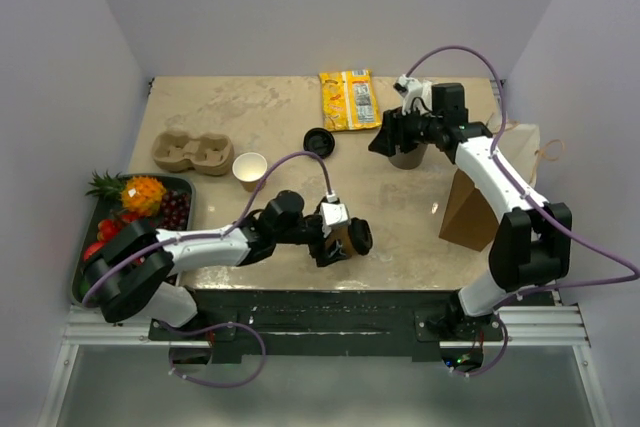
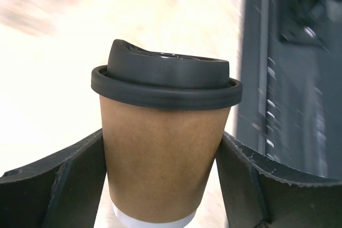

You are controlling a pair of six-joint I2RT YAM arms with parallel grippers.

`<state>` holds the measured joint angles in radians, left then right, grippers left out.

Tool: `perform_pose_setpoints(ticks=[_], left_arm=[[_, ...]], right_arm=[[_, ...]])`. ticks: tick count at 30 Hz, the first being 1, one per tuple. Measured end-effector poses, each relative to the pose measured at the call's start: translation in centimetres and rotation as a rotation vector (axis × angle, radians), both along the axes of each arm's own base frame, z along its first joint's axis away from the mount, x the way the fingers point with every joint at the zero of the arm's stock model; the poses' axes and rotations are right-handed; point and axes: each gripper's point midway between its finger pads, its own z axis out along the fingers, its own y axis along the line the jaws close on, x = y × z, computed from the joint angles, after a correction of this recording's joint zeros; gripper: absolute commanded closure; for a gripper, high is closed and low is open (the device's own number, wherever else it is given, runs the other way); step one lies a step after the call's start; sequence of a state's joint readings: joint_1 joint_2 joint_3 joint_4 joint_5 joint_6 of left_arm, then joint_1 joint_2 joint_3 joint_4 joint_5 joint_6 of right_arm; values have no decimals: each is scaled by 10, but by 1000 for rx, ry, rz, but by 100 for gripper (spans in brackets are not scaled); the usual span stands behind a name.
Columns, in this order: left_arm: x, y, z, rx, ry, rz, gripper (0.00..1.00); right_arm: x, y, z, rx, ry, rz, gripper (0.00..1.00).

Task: Pack the takeout coffee

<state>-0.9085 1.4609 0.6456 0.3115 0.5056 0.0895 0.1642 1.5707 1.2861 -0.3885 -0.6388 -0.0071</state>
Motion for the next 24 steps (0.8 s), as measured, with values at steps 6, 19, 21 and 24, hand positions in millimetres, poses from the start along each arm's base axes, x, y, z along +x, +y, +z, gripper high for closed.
perform_pose_setpoints(ticks=[6,19,21,24], left_arm=[[36,1,13,-163,-183,180,17],[86,-17,-15,-266,-230,366,16],[86,-17,-23,-256,-221,368,15],[85,-15,-43,-221,-200,371,16]], right_arm=[[-2,21,4,-11,-48,50,38],[30,7,12,-92,-124,-47,38],[34,9,10,-123,-132,-39,38],[37,12,3,-186,-135,-27,39]])
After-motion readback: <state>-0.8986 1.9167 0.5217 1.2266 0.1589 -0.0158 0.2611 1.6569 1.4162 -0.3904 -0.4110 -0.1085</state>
